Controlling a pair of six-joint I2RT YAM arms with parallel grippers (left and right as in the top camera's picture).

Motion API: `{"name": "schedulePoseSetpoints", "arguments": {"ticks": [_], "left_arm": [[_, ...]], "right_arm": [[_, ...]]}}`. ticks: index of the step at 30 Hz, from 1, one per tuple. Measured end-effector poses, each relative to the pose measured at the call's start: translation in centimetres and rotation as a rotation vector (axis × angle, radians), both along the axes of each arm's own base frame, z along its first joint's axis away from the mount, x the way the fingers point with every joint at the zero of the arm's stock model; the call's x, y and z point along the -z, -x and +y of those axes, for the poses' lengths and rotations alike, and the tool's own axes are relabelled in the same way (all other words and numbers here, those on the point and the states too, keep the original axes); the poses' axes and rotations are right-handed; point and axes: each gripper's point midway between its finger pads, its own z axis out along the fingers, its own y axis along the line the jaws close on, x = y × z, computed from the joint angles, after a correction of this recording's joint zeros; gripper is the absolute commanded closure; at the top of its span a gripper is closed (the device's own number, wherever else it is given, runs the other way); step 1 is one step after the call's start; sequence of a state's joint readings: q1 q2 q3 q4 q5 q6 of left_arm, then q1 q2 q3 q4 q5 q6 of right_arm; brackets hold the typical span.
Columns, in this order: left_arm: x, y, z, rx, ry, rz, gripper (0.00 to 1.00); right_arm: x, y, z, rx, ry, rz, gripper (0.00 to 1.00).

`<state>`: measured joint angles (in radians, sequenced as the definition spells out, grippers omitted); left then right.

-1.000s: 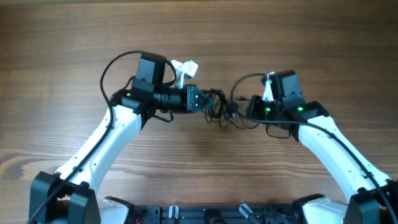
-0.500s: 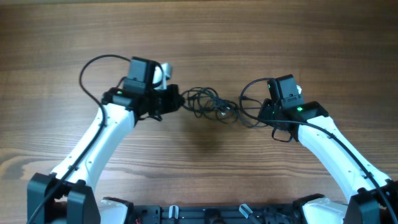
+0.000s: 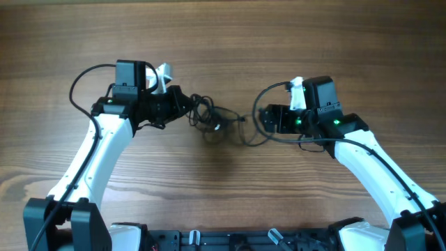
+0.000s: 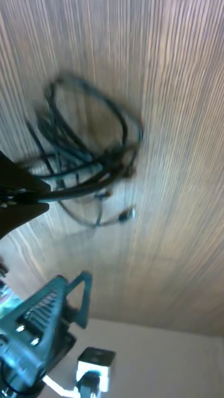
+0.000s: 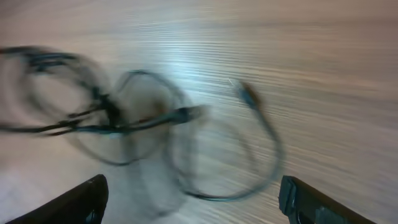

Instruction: Untangle cables

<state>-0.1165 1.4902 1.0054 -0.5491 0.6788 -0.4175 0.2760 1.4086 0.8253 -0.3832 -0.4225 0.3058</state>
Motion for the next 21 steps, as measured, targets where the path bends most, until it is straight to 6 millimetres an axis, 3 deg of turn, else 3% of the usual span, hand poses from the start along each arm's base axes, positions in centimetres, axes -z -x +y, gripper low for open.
{"name": "schedulePoseSetpoints", "arguments": {"ticks": [7, 9, 15, 21], "left_arm": [[-0.2, 1.9, -3.9, 0.148, 0.003, -0.03, 0.96], [-0.3, 2.5, -5.1, 0.189, 0.007, -0.04, 0.96], [-1.0, 3.7, -8.2, 0.298, 0.017, -0.109, 0.96], [-1.1, 4.5, -9.6, 0.349, 0.023, -0.128, 0.96]], "right_arm": [[-2.6, 0.5, 3.1, -0.152, -0.173, -0.057, 0.1], [-3.1, 0.3, 3.5, -0.149, -0.204, -0.06, 0.16], [-3.6, 0.1, 3.8, -0.032, -0.294, 0.042, 0.27], [-3.0, 0.8, 3.7, 0.154, -0.372, 0.256, 0.34]]}}
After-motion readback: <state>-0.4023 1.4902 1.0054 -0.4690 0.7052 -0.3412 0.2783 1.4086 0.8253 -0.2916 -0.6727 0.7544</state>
